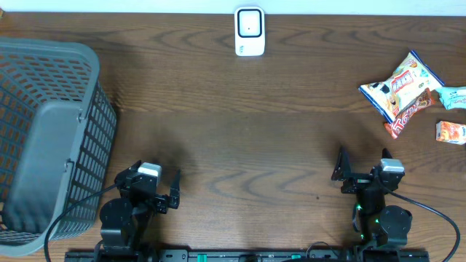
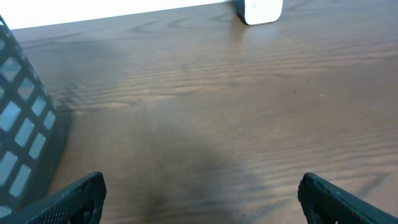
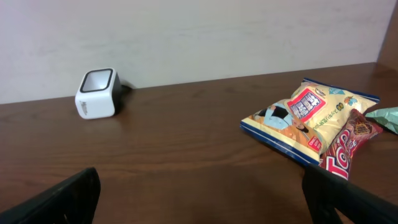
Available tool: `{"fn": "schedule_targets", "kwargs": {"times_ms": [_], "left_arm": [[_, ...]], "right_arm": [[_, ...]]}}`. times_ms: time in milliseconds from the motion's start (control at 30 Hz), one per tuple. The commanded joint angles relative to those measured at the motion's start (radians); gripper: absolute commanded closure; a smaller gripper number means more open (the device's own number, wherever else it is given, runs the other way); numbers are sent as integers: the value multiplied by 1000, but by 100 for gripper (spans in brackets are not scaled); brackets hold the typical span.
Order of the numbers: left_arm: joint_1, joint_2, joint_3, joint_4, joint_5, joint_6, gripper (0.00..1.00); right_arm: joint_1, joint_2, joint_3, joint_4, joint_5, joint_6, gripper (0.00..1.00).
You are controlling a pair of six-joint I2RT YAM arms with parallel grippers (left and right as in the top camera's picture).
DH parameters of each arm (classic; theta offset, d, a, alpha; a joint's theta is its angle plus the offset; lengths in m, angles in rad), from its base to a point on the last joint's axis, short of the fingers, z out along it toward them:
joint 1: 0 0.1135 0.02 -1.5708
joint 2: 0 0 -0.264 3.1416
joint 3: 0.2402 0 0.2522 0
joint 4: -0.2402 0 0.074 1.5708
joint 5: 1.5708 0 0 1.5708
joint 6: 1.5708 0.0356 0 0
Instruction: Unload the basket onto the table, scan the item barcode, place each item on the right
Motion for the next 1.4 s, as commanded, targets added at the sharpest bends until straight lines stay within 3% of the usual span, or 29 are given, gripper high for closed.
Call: {"fn": "schedule_targets", "kwargs": {"times_ms": [0, 267, 767, 900, 1367], "left_arm": [[-2, -9, -35, 75, -28, 17, 2], [-2, -9, -143, 380, -102, 17, 2], [-2, -9, -141, 365, -148, 14, 2], [-2, -9, -142, 363, -187, -80, 2], [-2, -9, -142, 364, -185, -92, 2]], "right_arm": [[8, -6, -1, -5, 12, -10, 1], [8, -6, -1, -5, 12, -10, 1], [8, -6, -1, -5, 12, -10, 1], [8, -6, -1, -5, 12, -10, 1], [8, -6, -1, -5, 13, -10, 1]]}}
